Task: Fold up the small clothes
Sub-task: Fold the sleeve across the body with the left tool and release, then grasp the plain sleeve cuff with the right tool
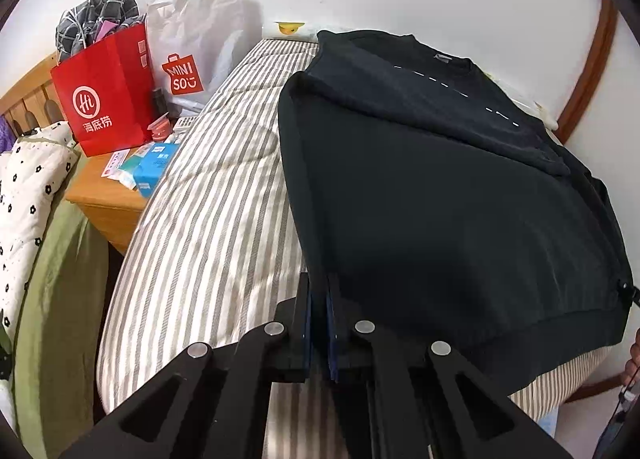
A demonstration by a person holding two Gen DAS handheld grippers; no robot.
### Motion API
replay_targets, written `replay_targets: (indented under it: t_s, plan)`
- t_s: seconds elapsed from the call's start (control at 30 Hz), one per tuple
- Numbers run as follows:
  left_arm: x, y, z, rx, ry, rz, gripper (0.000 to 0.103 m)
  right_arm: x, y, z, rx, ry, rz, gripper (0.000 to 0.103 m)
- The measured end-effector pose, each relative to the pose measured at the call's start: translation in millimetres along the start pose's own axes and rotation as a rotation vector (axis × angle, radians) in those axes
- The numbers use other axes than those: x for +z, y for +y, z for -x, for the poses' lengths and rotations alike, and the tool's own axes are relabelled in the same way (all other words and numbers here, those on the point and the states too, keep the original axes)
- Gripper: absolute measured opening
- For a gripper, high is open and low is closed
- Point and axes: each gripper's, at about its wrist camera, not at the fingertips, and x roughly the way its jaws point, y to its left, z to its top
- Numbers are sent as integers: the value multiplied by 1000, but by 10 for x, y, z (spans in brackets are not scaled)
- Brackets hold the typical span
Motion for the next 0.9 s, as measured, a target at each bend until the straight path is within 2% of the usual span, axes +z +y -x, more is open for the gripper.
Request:
replay_targets:
  t_s: [0.17, 0.37, 0.43, 0.5, 0.6, 0.7, 0.83, 0.9]
  plan:
    - [-202, 108, 47, -35, 32, 17, 7, -112, 1, 102, -5, 12, 39, 10]
    - [-176, 128, 8, -47, 51, 32, 10, -126, -22, -46, -58, 52, 53, 14]
    - [-119, 114, 43, -30, 48, 21, 10, -79, -75, -3, -65, 46, 48, 24]
    - [-34, 73, 92, 12, 27, -2, 12, 5, -171, 51, -107, 21, 22, 49]
    - [128, 15, 134, 41, -17, -22, 21, 123, -363, 152, -167, -49, -26, 58]
    - [323, -37, 121, 35, -28, -19, 32, 301, -617, 167, -206, -71, -94, 58]
    - [596, -139, 58, 46, -49, -35, 64, 488, -962, 84, -270, -81, -142, 59]
    - [700, -221, 24, 46, -59, -48, 64, 589, -1146, -57, -299, -54, -163, 59]
